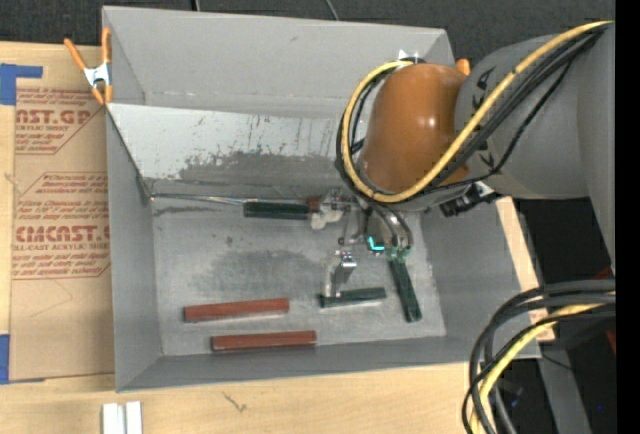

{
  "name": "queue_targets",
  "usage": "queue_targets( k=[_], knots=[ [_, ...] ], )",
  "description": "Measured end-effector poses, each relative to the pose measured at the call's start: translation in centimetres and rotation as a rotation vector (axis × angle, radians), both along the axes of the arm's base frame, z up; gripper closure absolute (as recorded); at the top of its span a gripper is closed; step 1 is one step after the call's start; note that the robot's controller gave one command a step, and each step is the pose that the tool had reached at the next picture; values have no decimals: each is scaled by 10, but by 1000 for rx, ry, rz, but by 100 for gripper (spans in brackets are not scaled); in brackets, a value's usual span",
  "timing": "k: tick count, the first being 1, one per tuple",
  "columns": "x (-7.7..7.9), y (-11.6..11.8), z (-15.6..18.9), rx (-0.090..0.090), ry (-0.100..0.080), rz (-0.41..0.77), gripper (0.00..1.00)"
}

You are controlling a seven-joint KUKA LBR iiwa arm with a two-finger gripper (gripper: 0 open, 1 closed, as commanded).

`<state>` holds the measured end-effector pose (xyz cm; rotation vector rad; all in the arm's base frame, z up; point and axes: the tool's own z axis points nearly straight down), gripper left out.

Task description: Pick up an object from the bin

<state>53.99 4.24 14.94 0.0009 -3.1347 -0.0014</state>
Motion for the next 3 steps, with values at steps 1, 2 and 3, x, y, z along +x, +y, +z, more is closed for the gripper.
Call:
queue_targets(
  k=[1,2,3],
  knots=[
    [2,0,4,0,-8,0,0],
    [1,-2,2,1,-11,18,0],
    [19,-32,-50,0,-12,287,0]
  ],
)
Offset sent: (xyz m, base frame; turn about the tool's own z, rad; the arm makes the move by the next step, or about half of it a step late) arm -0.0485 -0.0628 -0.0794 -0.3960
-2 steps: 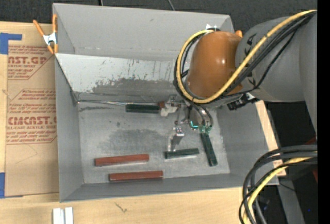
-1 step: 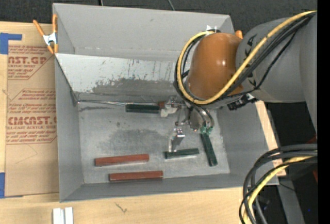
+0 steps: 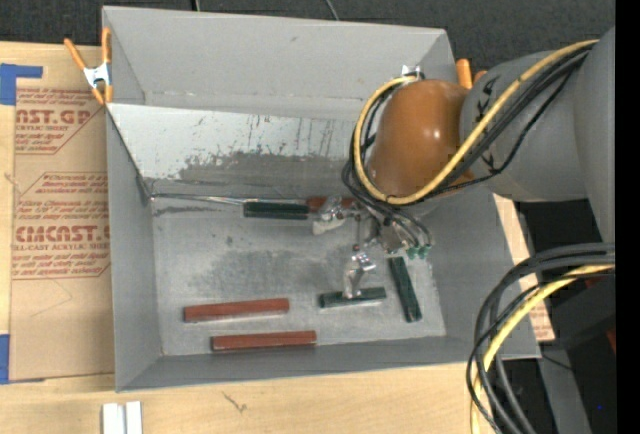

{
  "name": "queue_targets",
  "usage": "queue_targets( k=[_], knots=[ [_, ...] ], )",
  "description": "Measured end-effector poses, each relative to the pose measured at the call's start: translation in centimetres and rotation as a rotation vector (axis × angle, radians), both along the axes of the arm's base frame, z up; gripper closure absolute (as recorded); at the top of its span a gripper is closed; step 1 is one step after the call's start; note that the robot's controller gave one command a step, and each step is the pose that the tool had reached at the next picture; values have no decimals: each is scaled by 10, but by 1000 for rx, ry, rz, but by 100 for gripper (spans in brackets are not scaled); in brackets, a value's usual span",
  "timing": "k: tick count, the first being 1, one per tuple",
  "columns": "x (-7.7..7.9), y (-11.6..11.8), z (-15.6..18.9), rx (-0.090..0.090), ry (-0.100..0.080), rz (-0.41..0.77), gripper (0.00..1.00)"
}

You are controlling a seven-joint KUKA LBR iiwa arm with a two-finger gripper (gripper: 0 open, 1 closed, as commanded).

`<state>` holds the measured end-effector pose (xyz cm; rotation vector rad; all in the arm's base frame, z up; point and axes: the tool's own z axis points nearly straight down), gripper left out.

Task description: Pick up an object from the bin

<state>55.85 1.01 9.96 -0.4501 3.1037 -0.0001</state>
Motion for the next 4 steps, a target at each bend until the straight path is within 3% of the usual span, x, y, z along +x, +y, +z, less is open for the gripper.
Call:
queue_targets(
  k=[1,2,3,4],
  knots=[
    [-25,-11,-11,2,-21,18,0],
    [-55,-13,-14,1,-16,15,0],
    [-70,-42,-20,0,2,86,100],
    [-63,-40,-21,4,-33,85,0]
  ],
)
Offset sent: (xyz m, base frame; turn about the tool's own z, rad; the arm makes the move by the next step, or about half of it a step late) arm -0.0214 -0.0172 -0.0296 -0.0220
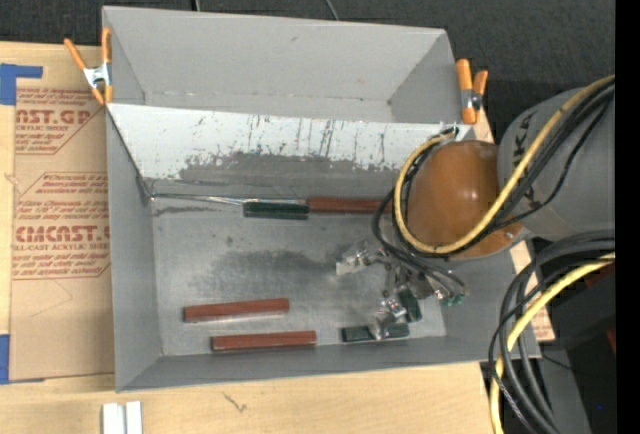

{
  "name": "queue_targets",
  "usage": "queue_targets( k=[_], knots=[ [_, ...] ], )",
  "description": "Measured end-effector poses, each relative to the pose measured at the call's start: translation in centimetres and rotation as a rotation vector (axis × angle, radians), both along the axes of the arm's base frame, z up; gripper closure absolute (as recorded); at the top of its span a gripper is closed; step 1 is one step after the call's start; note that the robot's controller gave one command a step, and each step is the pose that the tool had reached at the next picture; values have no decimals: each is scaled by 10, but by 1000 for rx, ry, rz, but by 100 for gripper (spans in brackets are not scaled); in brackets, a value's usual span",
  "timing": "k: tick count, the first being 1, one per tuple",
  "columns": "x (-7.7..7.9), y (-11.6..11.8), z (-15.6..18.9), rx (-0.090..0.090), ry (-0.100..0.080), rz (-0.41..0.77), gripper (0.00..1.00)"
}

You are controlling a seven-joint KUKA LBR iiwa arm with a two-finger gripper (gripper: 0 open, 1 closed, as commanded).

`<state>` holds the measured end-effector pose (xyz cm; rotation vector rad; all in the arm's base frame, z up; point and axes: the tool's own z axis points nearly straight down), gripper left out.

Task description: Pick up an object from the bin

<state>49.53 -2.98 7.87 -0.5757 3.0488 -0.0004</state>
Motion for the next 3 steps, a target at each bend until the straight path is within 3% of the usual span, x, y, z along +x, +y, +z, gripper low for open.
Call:
queue_targets(
  k=[1,2,3],
  knots=[
    [0,0,0,0,1,0,0],
    [-5,-5,8,-4,21,20,0],
    [-10,-2,8,-7,24,39,0]
  ],
)
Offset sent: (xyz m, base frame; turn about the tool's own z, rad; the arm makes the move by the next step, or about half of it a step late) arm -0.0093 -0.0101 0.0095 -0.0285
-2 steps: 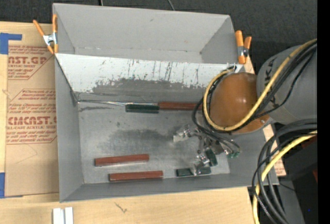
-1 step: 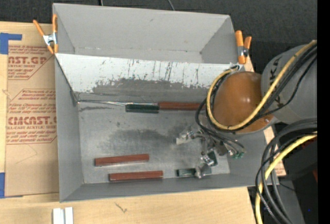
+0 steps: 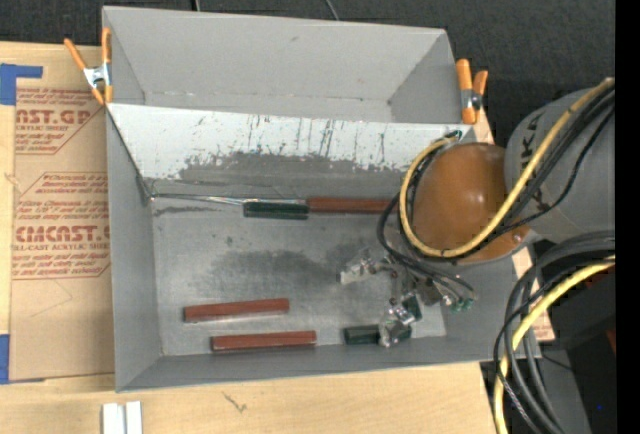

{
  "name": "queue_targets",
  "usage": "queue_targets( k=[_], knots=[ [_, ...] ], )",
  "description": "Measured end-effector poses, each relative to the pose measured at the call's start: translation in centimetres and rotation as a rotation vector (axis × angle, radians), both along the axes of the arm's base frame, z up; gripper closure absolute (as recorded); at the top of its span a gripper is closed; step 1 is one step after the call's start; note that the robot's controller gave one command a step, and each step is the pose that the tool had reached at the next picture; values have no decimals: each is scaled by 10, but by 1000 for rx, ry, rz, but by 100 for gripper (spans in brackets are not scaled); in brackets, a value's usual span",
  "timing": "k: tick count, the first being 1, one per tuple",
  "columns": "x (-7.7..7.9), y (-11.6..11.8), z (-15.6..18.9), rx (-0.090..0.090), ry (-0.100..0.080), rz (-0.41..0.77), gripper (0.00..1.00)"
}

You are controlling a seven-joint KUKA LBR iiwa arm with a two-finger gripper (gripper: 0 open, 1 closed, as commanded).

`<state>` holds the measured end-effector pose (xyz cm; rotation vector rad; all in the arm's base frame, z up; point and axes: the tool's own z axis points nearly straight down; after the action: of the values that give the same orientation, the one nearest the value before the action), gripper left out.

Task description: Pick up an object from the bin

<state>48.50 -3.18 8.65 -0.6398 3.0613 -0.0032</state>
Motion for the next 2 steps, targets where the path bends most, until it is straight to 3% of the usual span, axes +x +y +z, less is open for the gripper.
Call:
queue_targets(
  k=[2],
  knots=[
    [3,11,-10,-2,-14,82,0]
  ],
)
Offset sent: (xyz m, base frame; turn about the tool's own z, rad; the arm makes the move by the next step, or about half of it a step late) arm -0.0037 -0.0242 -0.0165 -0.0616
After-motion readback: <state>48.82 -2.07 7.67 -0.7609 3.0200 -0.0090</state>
